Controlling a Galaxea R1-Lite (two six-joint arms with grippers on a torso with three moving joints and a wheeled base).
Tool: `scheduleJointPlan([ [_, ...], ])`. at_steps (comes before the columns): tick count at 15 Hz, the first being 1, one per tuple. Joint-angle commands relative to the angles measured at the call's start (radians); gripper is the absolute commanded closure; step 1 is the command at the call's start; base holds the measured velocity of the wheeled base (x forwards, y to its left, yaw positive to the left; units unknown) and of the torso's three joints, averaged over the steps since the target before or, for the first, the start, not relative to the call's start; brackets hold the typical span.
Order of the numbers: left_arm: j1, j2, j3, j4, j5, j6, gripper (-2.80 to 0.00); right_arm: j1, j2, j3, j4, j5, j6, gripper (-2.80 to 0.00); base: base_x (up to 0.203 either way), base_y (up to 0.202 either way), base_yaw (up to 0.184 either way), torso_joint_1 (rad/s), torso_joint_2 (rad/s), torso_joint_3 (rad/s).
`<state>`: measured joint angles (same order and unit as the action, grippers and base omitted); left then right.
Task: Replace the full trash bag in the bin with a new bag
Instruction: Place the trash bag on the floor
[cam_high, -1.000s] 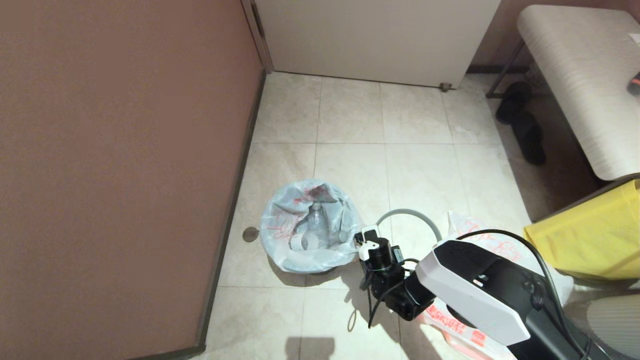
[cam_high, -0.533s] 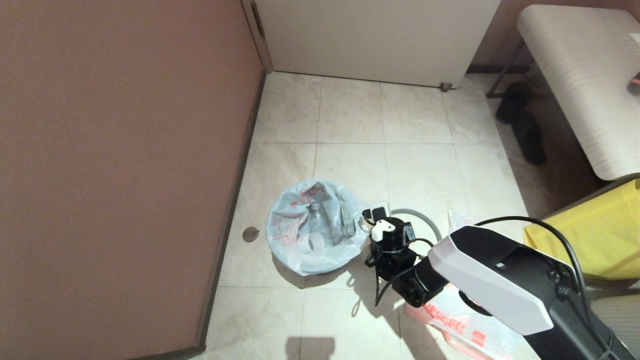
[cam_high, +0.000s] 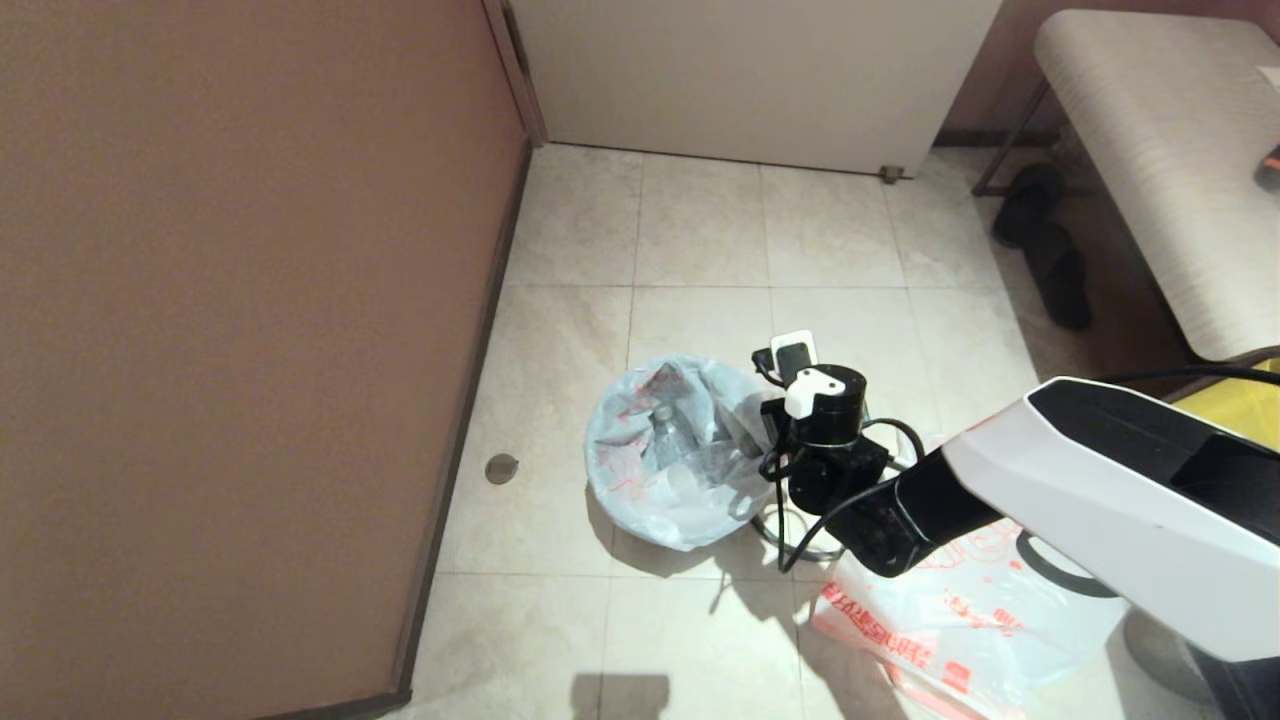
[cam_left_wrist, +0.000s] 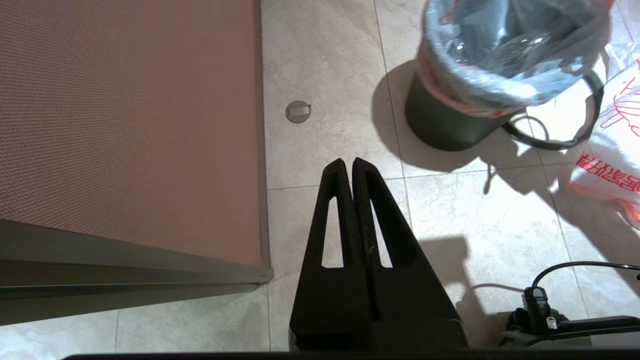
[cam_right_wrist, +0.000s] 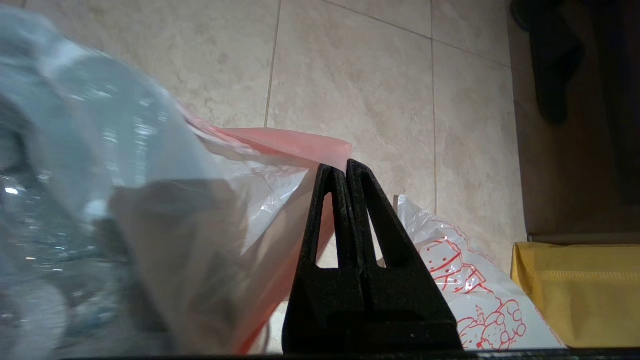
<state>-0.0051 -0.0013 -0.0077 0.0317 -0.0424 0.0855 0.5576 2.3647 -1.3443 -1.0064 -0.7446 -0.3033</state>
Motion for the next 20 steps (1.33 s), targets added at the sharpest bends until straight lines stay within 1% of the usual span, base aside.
scheduleJointPlan([
  [1,-0.001,0.001,0.0,-0.001,-0.001,0.0,0.0,0.011,-0.1,0.03,-0.007,-0.001,0.0,0.0,0.0,0.0,0.0,0.0,0.0,0.0],
  [6,-0.001,0.001,0.0,-0.001,-0.001,0.0,0.0,0.059,-0.197,0.103,0.018,0.008,0.004,0.0,0.0,0.0,0.0,0.0,0.0,0.0],
  [8,-0.001,0.001,0.0,0.0,-0.001,0.0,0.0,0.05,-0.196,0.102,0.025,0.02,0.006,0.0,0.0,0.0,0.0,0.0,0.0,0.0],
  [10,0.0,0.001,0.0,0.0,-0.001,0.0,0.0,0.013,-0.18,0.091,0.04,0.043,0.016,0.0,0.0,0.0,0.0,0.0,0.0,0.0],
  [11,0.0,0.001,0.0,0.001,-0.001,0.0,0.0,-0.003,-0.168,0.074,0.067,0.068,0.061,0.0,0.0,0.0,0.0,0.0,0.0,0.0],
  [12,0.0,0.001,0.0,0.0,-0.001,0.0,0.0,-0.02,-0.167,0.053,0.133,0.09,0.112,0.0,0.0,0.0,0.0,0.0,0.0,0.0],
  [13,0.0,0.001,0.0,0.0,-0.001,0.001,0.0,-0.047,-0.171,0.019,0.247,0.121,0.191,0.0,0.0,0.0,0.0,0.0,0.0,0.0],
  [14,0.0,0.001,0.0,0.0,-0.001,0.0,0.0,-0.083,-0.182,-0.021,0.378,0.177,0.284,0.0,0.0,0.0,0.0,0.0,0.0,0.0],
  [15,-0.001,0.001,0.0,0.0,-0.001,0.0,0.0,-0.121,-0.194,-0.053,0.503,0.27,0.371,0.0,0.0,0.0,0.0,0.0,0.0,0.0],
  [17,0.0,0.001,0.0,0.0,-0.001,0.002,0.0,-0.216,-0.213,-0.116,0.686,0.529,0.518,0.0,0.0,0.0,0.0,0.0,0.0,0.0],
  [18,-0.001,0.001,0.0,0.0,-0.001,0.0,0.0,-0.262,-0.223,-0.134,0.735,0.675,0.577,0.0,0.0,0.0,0.0,0.0,0.0,0.0],
  [19,0.0,0.001,0.0,0.0,-0.001,0.001,0.0,-0.318,-0.234,-0.147,0.764,0.851,0.651,0.0,0.0,0.0,0.0,0.0,0.0,0.0],
  [20,-0.001,0.001,0.0,0.0,-0.001,0.002,0.0,-0.367,-0.24,-0.156,0.779,1.005,0.724,-2.8,0.0,0.0,0.0,0.0,0.0,0.0],
])
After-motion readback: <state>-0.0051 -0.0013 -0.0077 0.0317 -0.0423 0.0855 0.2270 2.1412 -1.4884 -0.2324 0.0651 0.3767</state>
